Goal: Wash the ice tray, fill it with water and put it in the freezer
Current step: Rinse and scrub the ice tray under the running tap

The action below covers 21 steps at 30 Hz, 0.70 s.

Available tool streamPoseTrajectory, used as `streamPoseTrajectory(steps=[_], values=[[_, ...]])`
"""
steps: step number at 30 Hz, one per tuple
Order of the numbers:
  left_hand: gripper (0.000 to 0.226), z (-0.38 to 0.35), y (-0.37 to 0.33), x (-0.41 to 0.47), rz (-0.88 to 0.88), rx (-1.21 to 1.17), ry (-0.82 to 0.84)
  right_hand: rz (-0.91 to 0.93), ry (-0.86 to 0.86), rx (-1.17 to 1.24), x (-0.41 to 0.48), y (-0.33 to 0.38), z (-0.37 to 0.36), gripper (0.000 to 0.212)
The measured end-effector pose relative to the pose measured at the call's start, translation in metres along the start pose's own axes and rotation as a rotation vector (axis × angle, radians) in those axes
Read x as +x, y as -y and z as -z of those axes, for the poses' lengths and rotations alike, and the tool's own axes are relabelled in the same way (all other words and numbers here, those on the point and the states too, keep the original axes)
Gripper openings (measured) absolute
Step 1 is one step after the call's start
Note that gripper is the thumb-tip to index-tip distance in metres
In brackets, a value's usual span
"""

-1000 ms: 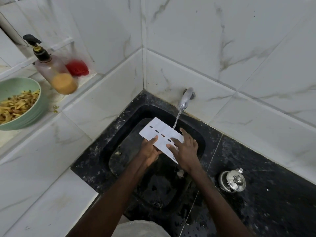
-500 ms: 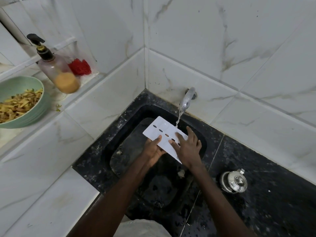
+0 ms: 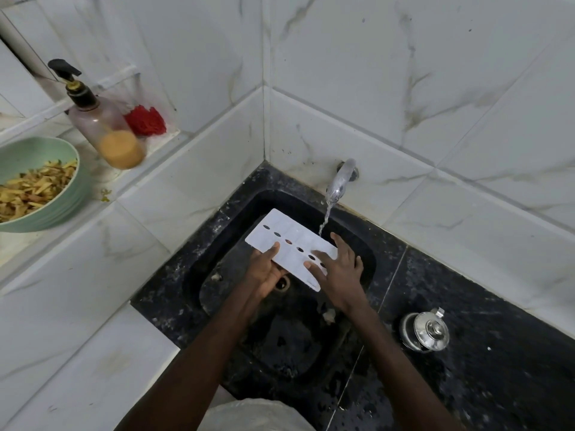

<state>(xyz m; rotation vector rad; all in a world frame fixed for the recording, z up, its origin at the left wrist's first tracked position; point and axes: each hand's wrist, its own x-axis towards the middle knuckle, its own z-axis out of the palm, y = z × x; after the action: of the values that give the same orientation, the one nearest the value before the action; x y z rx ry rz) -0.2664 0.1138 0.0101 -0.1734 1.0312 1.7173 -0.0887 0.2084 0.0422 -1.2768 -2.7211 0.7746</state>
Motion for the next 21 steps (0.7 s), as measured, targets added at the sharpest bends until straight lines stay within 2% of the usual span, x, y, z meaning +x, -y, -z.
streamPoseTrajectory(steps=[5,8,10,14,17,21], values=[[0.049,-0.005,-0.002,-0.004,0.0,0.009,0.031,-0.049,-0.085,-0.036,0.001,-0.005,0.005,0.057],[0.049,-0.011,0.004,-0.005,0.017,0.006,0.049,-0.097,-0.056,-0.017,0.007,0.006,0.003,0.066],[0.052,-0.008,0.004,-0.002,0.008,0.005,0.046,-0.038,-0.033,-0.008,0.005,0.007,0.002,0.068],[0.084,0.004,0.0,0.001,-0.039,0.02,0.014,0.043,-0.071,-0.014,-0.005,-0.009,-0.001,0.053],[0.104,0.008,-0.001,0.001,-0.057,0.022,0.029,-0.017,-0.197,0.019,-0.011,-0.017,-0.003,0.047],[0.082,0.003,-0.001,-0.003,-0.047,0.001,0.024,-0.08,-0.14,0.028,-0.014,-0.011,-0.013,0.064]])
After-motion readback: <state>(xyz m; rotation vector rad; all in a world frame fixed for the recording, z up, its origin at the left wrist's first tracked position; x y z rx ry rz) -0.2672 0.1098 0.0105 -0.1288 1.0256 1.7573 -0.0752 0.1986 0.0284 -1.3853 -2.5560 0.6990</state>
